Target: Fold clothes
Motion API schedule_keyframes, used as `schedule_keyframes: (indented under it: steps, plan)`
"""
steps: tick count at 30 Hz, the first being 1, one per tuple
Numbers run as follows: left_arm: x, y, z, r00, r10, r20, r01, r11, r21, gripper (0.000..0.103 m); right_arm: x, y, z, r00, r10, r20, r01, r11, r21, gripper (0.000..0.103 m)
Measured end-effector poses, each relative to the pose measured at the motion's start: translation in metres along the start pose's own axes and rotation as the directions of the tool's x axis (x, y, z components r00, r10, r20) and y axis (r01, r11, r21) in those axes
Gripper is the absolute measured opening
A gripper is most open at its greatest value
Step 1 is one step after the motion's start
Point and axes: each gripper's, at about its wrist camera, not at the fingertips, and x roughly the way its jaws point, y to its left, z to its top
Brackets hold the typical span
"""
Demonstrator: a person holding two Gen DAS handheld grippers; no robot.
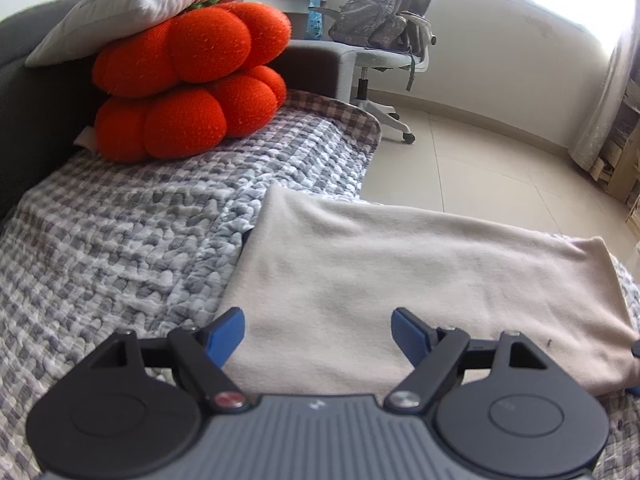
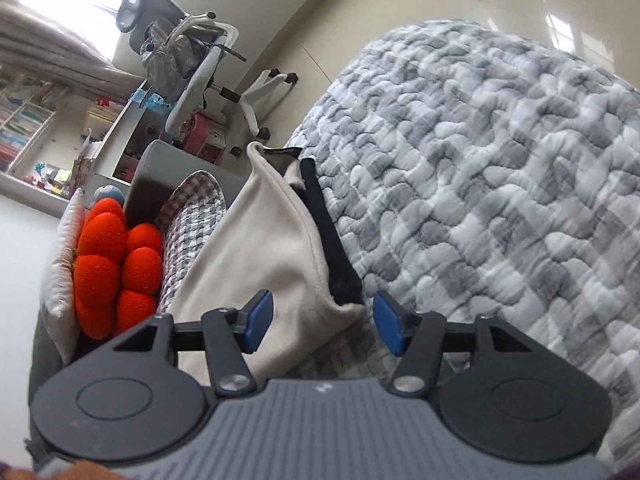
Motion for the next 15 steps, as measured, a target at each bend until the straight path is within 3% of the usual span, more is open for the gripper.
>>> schedule_keyframes:
  steps: [4, 6, 8, 12, 15]
  plan:
    - [-0.001, -0.008, -0.001, 1.000, 0.009, 0.012, -0.009, 0.999, 0.031, 0.082, 0.007, 0.018, -0.008, 0.997, -0.039, 0.063, 0.043, 0.997, -0.067, 0.060]
    - [-0.001, -0.010, -0.001, 1.000, 0.007, 0.013, -0.007, 0.999, 0.036, 0.082, 0.016, 0.024, -0.011, 0.993, -0.074, 0.088, 0.083, 0.991, -0.101, 0.041]
    - [-0.001, -0.011, -0.001, 1.000, 0.010, 0.012, -0.011, 0.999, 0.038, 0.082, 0.022, 0.027, -0.013, 0.990, -0.093, 0.102, 0.104, 0.988, -0.111, 0.033]
    - [0.000, -0.012, -0.003, 1.000, 0.014, 0.008, -0.014, 0.999, 0.048, 0.082, 0.008, 0.038, -0.012, 0.986, 0.018, 0.167, 0.007, 0.989, -0.148, 0.032]
    - [0.002, -0.012, -0.004, 1.000, 0.021, 0.008, -0.022, 0.998, 0.059, 0.082, 0.017, 0.035, -0.013, 0.986, -0.065, 0.154, 0.089, 0.985, -0.150, 0.034]
